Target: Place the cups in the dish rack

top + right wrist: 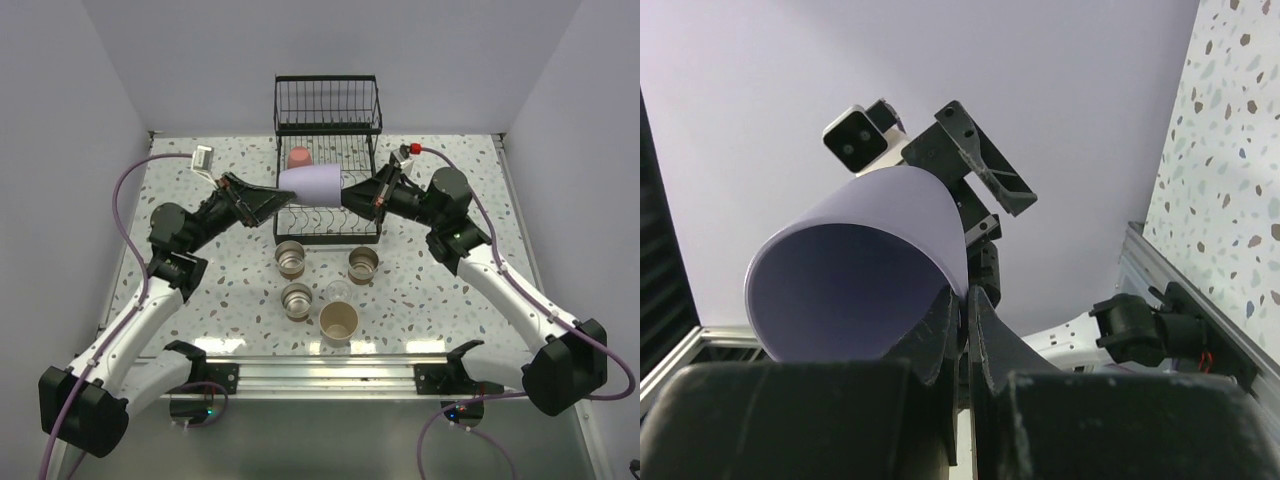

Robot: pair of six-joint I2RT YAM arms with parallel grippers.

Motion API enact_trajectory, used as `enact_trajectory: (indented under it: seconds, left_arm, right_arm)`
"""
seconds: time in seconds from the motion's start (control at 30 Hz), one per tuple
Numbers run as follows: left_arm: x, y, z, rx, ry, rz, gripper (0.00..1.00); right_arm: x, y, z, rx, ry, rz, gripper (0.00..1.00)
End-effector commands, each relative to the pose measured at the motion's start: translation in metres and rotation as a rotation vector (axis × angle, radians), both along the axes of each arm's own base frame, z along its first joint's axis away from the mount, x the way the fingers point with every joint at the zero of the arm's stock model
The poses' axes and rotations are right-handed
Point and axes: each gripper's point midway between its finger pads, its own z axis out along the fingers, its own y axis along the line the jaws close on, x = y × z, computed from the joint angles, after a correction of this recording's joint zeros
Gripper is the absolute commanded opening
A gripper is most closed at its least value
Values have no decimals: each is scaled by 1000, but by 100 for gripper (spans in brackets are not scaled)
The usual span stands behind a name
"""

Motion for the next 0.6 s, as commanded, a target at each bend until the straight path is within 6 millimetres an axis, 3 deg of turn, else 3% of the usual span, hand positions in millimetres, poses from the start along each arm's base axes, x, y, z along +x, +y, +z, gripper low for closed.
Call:
enact_trajectory:
  seconds: [0.0, 0.57]
  left_arm:
    - [-17, -2, 28, -49, -99, -59, 97]
    - [-17, -4, 42, -81, -125, -70, 91]
  right_arm:
    - [-8, 2, 27, 75, -68, 32, 0]
    - [-8, 10, 7, 60, -37, 44, 0]
